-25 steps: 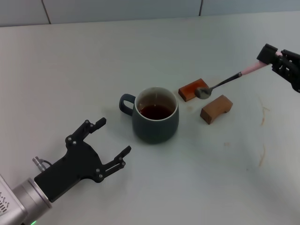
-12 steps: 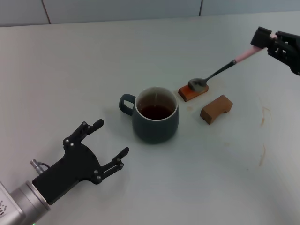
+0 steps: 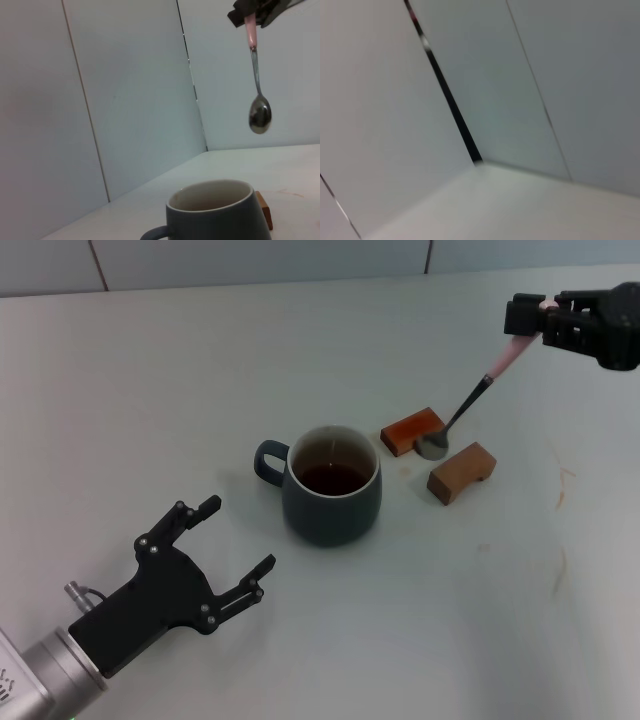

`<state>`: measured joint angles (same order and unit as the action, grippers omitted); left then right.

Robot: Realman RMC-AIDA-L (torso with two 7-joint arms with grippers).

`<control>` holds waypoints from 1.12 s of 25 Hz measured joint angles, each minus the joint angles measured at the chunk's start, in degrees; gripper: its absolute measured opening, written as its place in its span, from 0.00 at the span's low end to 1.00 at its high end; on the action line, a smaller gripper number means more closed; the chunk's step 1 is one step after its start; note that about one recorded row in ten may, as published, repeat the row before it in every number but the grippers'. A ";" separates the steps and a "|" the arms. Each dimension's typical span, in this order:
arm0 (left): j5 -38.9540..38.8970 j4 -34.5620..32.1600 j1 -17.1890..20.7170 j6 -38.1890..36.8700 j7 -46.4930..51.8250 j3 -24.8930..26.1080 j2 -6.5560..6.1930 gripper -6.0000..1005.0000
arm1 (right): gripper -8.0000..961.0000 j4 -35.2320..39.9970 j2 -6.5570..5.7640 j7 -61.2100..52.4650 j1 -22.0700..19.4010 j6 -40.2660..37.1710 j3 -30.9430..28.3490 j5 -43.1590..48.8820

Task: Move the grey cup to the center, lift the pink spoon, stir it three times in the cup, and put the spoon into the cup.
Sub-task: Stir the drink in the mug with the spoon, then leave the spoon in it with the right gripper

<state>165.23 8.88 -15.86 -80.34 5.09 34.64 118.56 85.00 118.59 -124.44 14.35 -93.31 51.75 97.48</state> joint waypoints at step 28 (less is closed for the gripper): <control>0.26 -0.41 -0.29 -0.12 0.00 -0.01 -0.23 0.85 | 0.14 9.78 -7.52 -29.97 25.56 -19.19 -5.37 20.33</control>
<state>165.49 8.46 -16.15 -80.46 5.10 34.62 118.34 94.78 111.07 -154.41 39.91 -112.51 46.38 117.80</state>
